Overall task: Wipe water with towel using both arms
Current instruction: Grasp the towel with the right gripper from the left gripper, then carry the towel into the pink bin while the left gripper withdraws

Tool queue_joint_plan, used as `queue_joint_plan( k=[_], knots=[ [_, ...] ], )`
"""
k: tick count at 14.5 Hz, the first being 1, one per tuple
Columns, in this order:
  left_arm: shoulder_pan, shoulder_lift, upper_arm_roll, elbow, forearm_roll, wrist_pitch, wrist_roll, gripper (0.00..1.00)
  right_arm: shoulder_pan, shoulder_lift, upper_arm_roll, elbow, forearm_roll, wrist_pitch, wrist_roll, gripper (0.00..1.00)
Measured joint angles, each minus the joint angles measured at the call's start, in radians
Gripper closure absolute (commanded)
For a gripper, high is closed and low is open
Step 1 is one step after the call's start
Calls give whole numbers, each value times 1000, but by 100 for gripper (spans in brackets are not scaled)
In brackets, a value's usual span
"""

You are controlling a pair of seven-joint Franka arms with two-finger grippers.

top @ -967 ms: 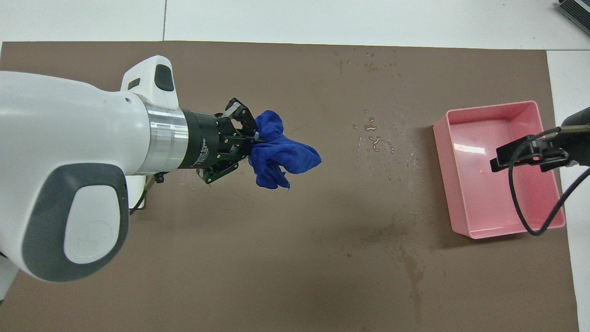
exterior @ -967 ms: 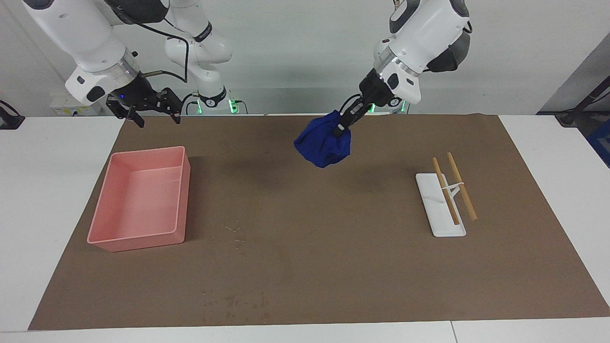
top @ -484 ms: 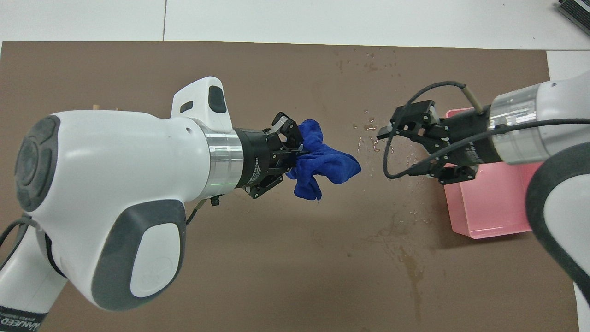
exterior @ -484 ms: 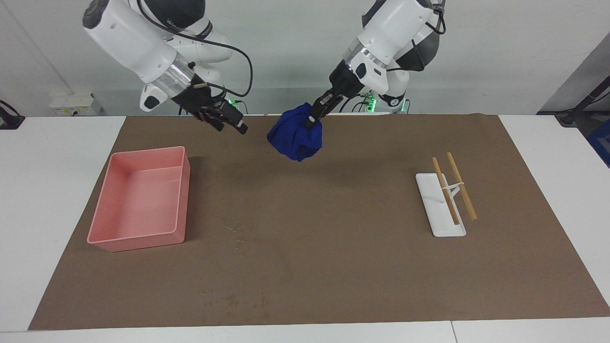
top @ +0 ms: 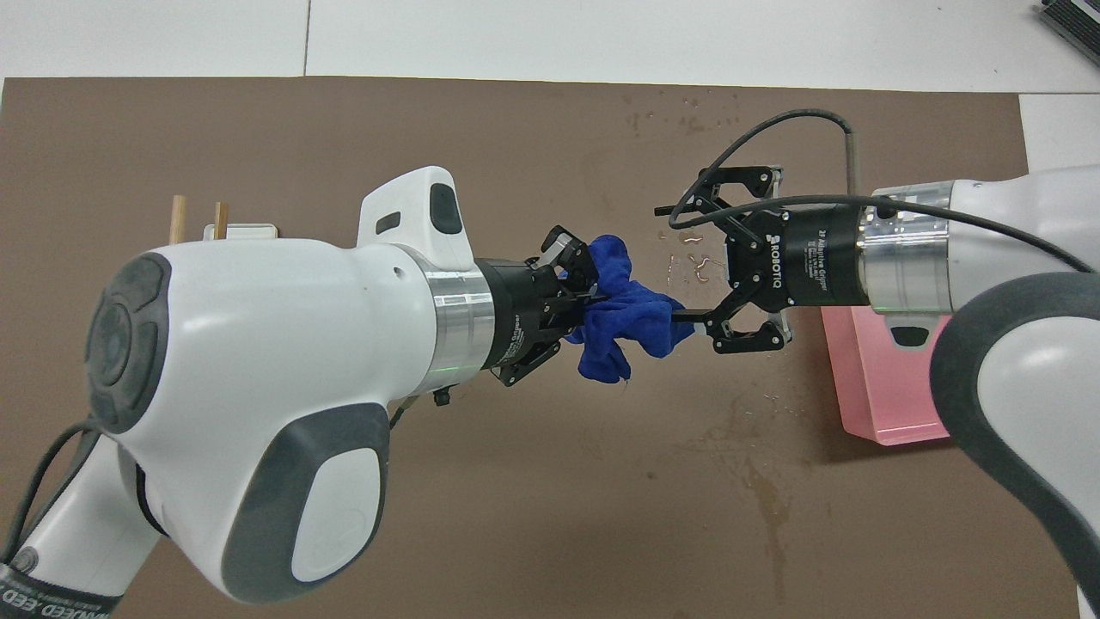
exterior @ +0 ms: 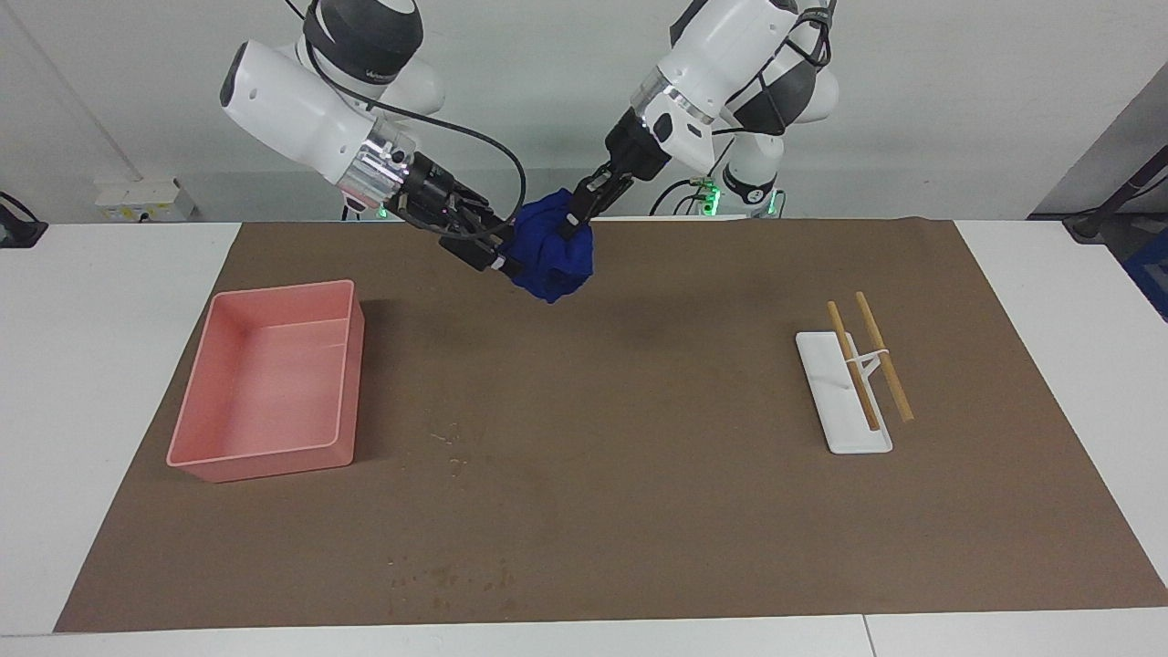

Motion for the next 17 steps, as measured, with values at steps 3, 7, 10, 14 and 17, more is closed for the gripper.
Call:
queue_joint_plan(
  k=[3,7,10,14,17],
  knots=[
    [-22,0,0,-20,0,97,-45,100,42,-3,0,-74,29,22,27,0],
    [-46,-5,2,-55,0,148,-61,100,88,-4,-1,-116,32,51,-8,82],
    [-46,-8,2,-62,0,152,-61,100,88,-6,-5,-117,32,52,-74,100],
    [-48,-15,1,-71,0,152,-61,100,84,-6,-10,-116,5,39,-204,100],
    [-58,-15,-2,-84,-1,152,-61,46,64,-7,-13,-95,-123,-38,-349,100]
  ],
)
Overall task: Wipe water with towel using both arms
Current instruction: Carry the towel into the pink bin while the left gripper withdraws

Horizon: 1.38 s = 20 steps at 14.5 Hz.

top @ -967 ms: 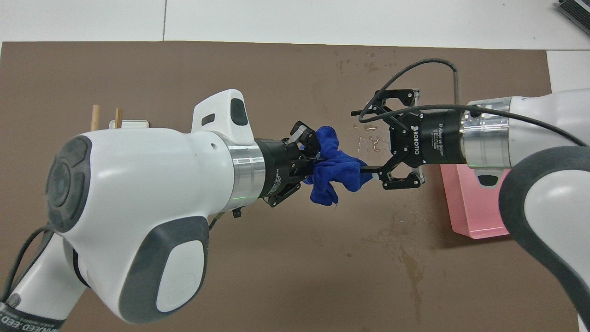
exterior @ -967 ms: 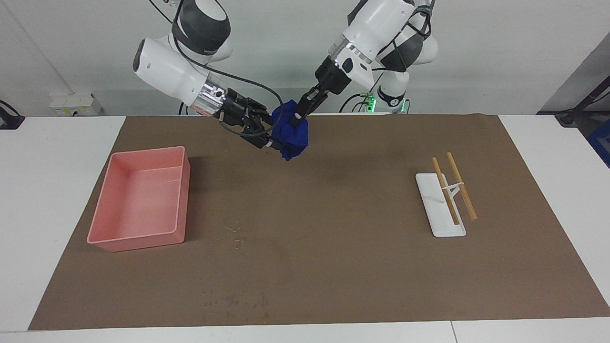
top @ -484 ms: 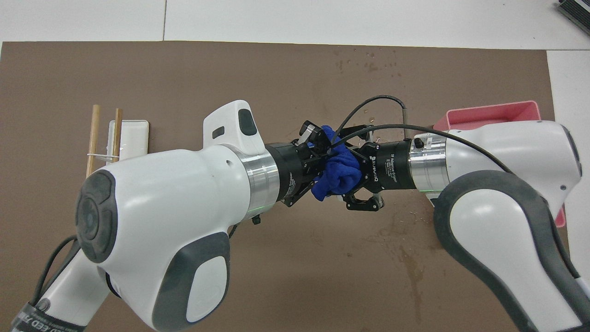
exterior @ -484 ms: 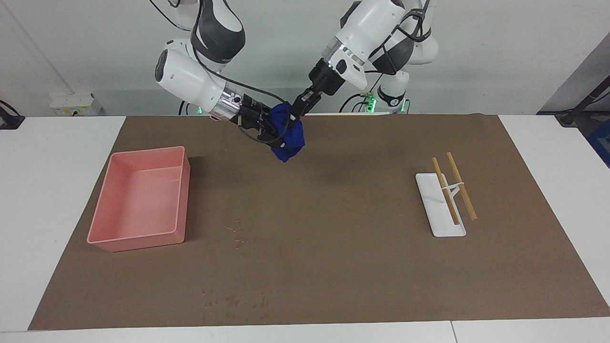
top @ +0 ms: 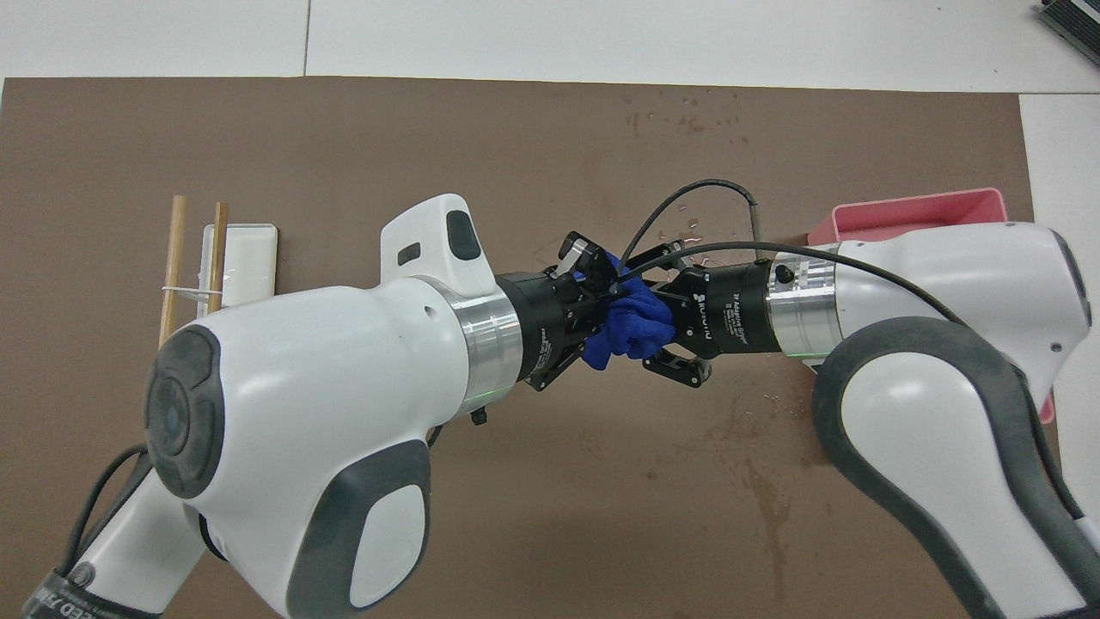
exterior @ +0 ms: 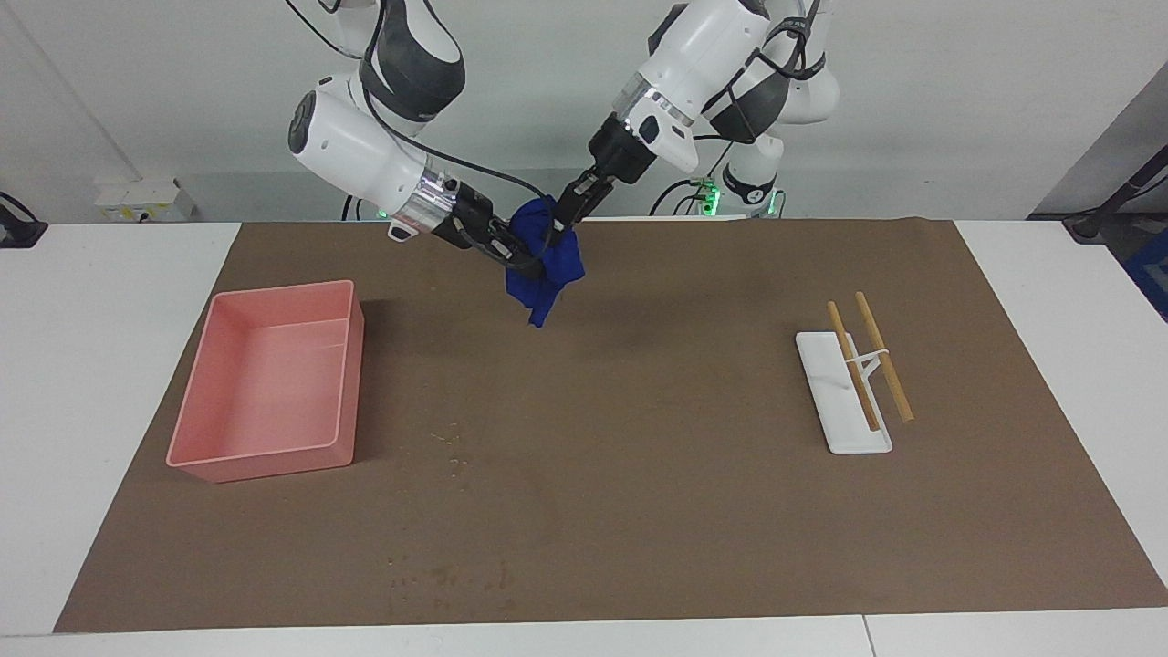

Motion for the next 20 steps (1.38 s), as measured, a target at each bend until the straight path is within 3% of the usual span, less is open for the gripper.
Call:
queue_joint_plan(
  k=[1,5,7,10,13,20],
  knots=[
    [-4,0,-4,-6,-2,-1,0,0,-17,-1,0,16,-60,-54,-106,100],
    [-7,-4,10,-7,-1,8,4,0,-210,-7,-8,36,-264,-283,-617,100],
    [2,-7,19,-7,22,-26,68,0,-300,-7,-18,38,-377,-314,-863,100],
    [83,-16,25,-8,117,-172,236,0,-313,-4,-16,56,-622,-285,-1135,100],
    [168,-22,30,-7,256,-267,414,0,-313,8,-12,46,-757,-166,-1271,100],
    [357,-30,36,42,475,-505,970,0,-308,35,0,32,-769,-95,-1282,100]
  ],
)
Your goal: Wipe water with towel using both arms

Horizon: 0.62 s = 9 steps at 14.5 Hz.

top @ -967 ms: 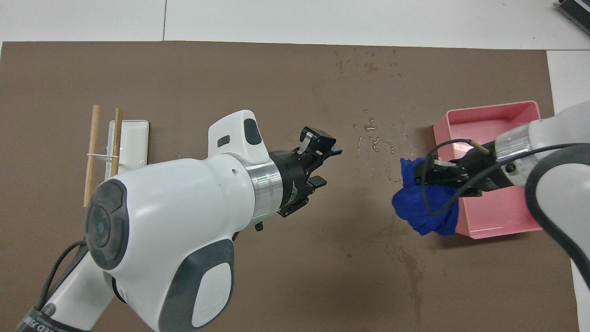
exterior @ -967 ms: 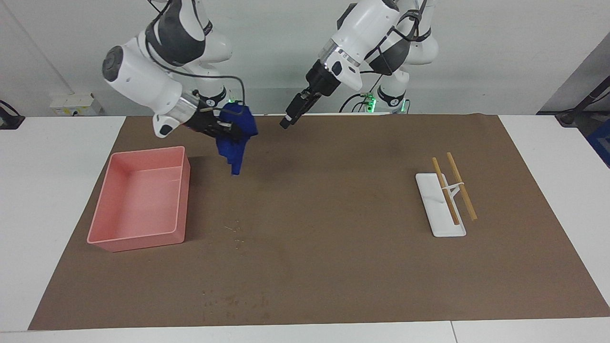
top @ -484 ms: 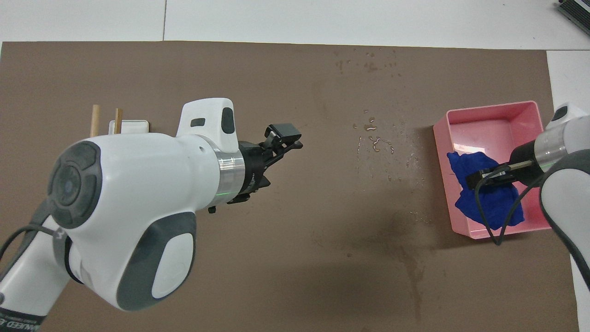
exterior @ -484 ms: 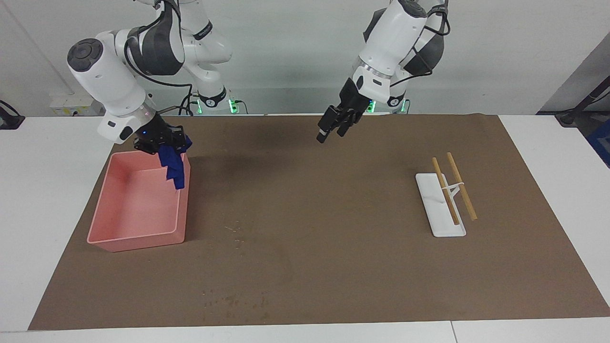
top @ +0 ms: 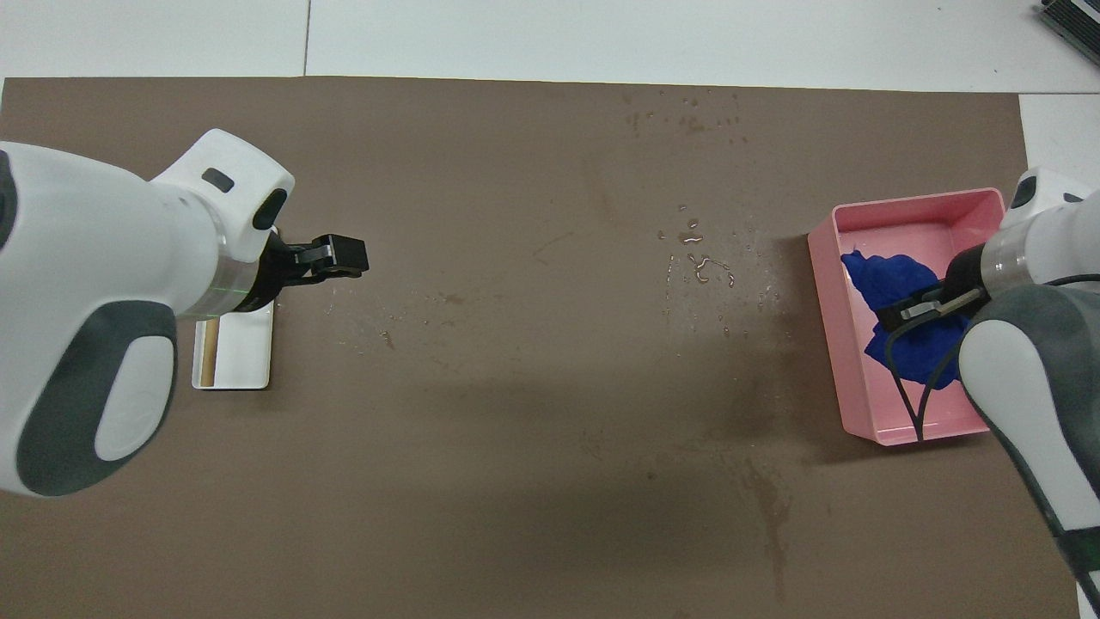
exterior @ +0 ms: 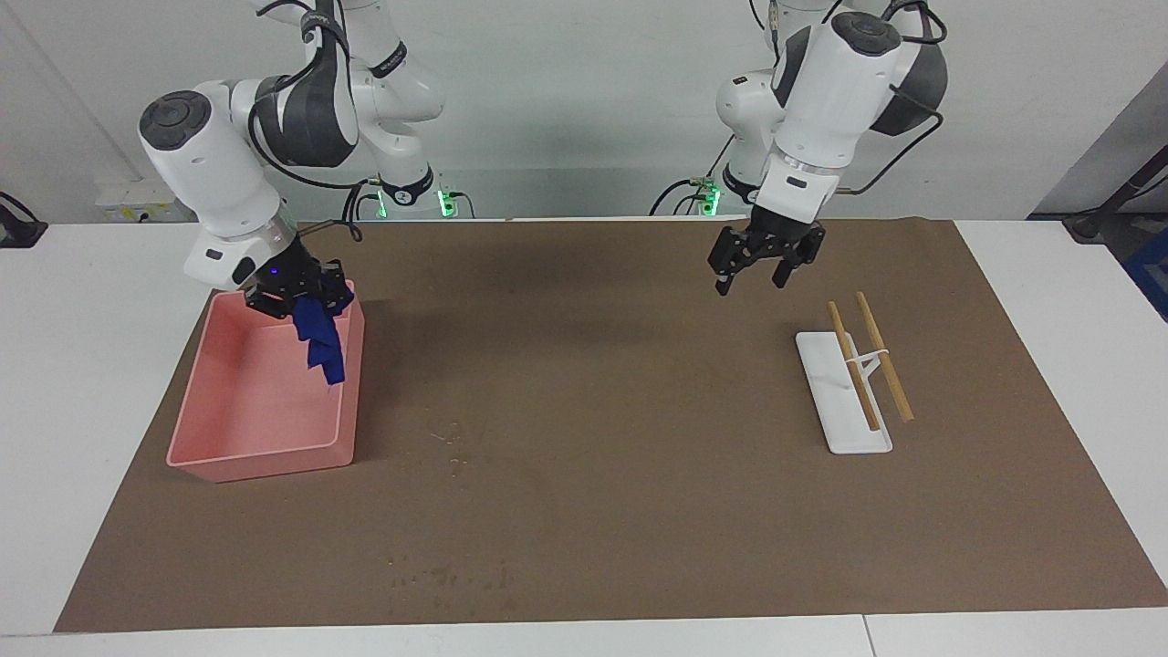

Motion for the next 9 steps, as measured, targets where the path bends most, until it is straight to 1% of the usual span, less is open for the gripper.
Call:
queue_joint_plan(
  k=[2,5,7,9],
  knots=[
    [46,4,2,63,50,-106,144,0,32,34,3,-7,0,63,63,100],
    [99,31,5,167,75,-269,311,0,119,124,6,-11,0,176,196,100],
    [122,58,8,220,77,-345,351,0,161,157,8,-10,0,215,261,100],
    [140,90,10,257,77,-379,382,0,162,178,7,-11,0,284,277,100]
  ],
)
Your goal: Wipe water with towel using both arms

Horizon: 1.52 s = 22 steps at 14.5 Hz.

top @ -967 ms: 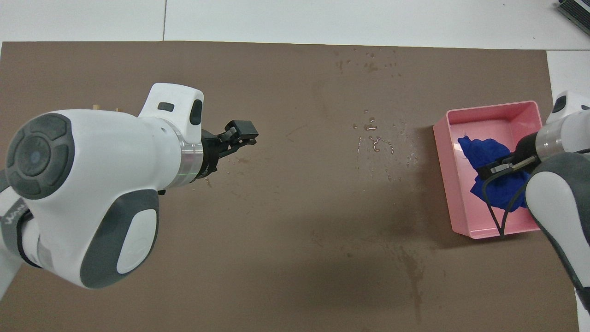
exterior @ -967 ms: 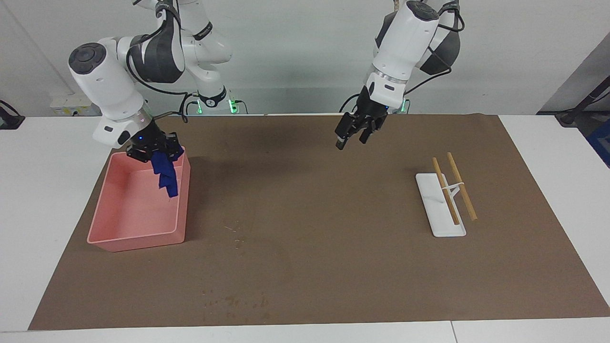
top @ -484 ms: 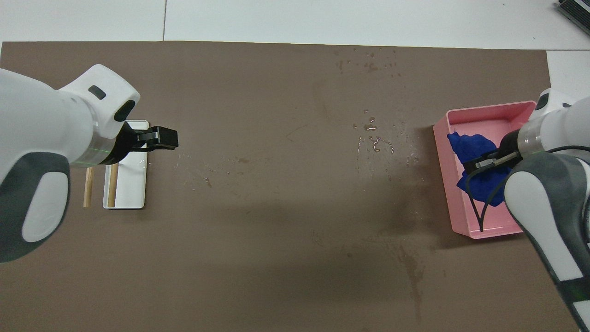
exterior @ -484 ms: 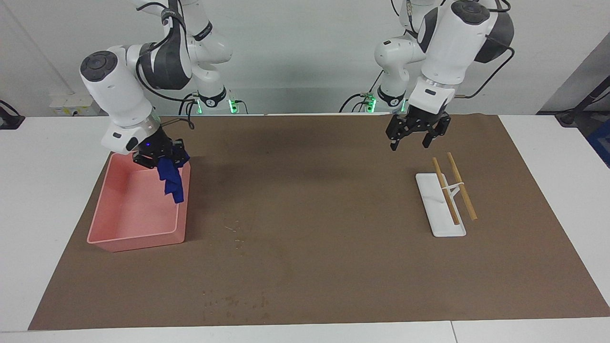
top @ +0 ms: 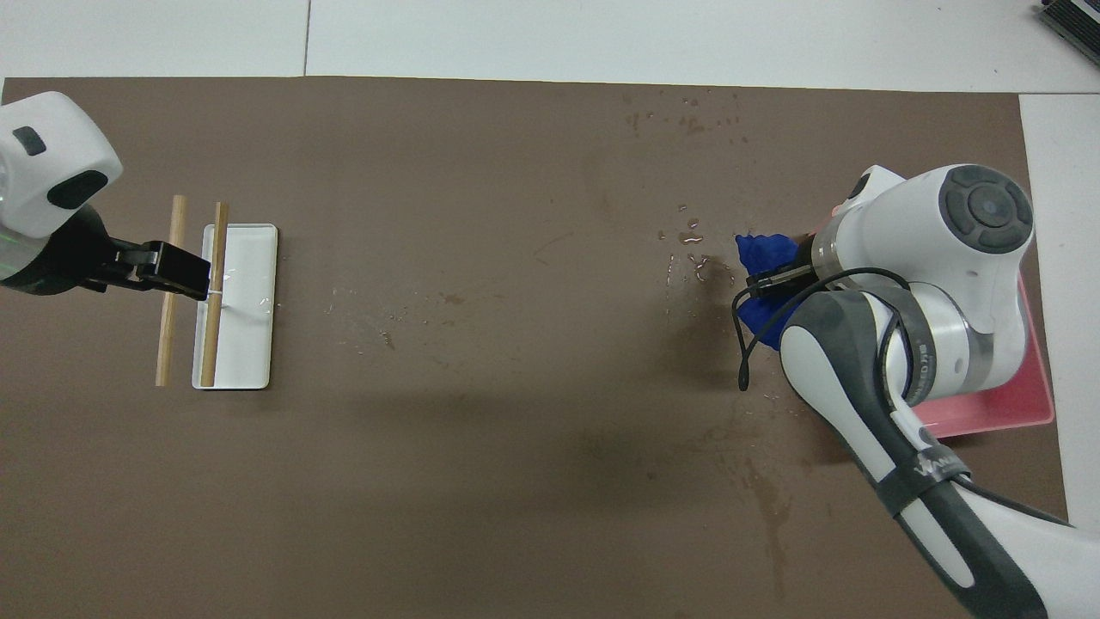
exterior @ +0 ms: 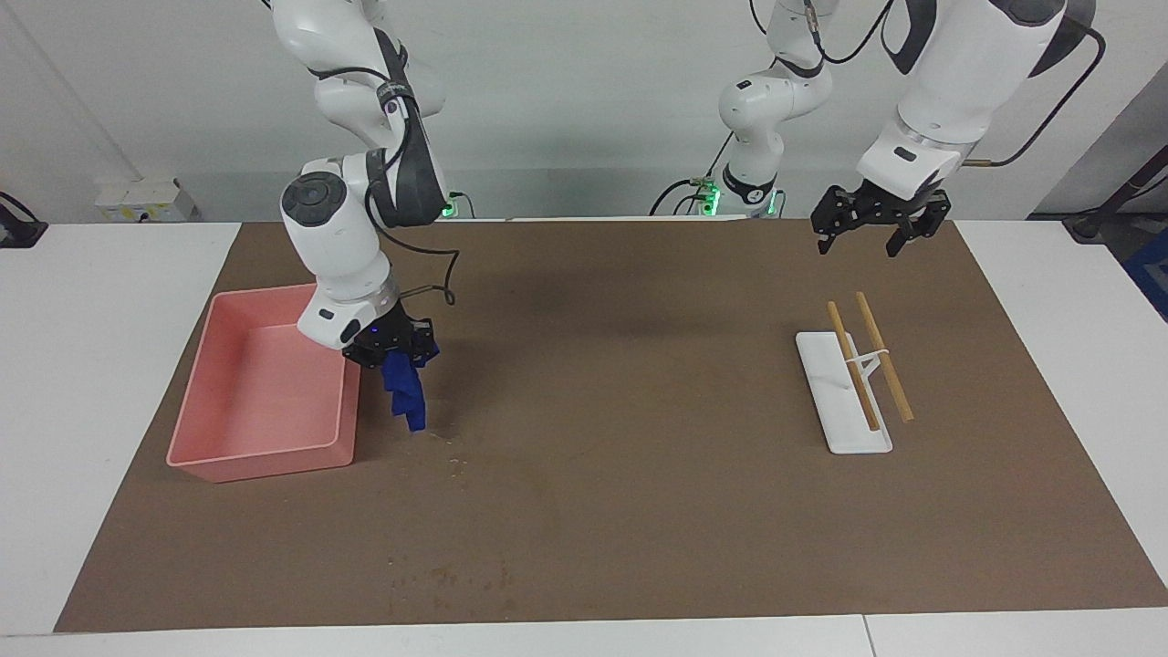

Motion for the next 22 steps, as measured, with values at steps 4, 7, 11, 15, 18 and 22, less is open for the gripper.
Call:
queue_joint_plan(
  k=[4,7,11,15,18,22],
  knots=[
    [23,37,1,50,0,-19,30,0,-3,89,-4,0,0,172,6,100],
    [18,38,-3,55,0,-19,33,0,18,153,-2,1,0,248,37,100],
    [-235,37,267,63,0,-18,43,0,51,253,6,57,61,353,66,100],
    [-357,37,390,71,0,-18,63,0,82,376,6,209,98,373,68,100],
    [-355,25,397,69,0,-39,76,0,84,447,17,299,99,417,68,100],
    [-352,-29,399,-3,0,-50,105,0,84,516,27,441,98,420,66,100]
  ],
)
